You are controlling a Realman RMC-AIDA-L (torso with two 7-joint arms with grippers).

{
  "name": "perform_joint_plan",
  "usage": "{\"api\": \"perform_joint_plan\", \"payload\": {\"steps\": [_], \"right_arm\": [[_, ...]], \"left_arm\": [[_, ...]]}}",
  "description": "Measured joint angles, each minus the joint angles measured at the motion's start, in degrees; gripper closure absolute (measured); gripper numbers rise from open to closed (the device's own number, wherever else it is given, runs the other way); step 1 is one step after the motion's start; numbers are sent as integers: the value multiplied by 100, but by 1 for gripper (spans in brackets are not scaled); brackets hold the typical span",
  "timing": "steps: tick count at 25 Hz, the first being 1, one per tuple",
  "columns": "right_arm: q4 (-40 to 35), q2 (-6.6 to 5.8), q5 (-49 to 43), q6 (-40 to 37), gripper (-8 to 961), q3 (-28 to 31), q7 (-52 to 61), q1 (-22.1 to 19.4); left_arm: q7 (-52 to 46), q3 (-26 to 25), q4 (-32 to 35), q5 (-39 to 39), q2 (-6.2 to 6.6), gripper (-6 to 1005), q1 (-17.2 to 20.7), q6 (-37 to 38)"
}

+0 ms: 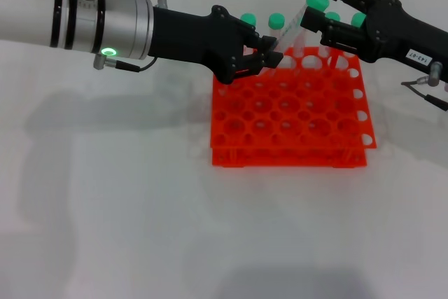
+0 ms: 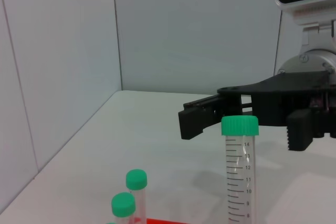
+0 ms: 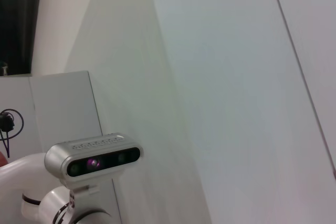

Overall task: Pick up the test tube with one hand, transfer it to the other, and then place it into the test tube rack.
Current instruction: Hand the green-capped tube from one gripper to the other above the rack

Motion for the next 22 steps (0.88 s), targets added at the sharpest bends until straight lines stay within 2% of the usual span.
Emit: {"api": "perform_joint_plan", "payload": {"steps": [12,17,20,22], "right_arm": [[25,2,12,4,185,-10,43,53],[31,-7,6,27,412,-18,46,69],[32,-7,0,27,616,-23,47,77],[34,-5,0,26,648,-24,46,83]], "left_arm": [[-28,15,0,37,-5,791,-13,-66],[-30,18,0,41,-9,790,-3,-70],[-31,25,0,45,-9,790,-3,-70],[-37,27,-1,49,-9,789,-12,-71]]}}
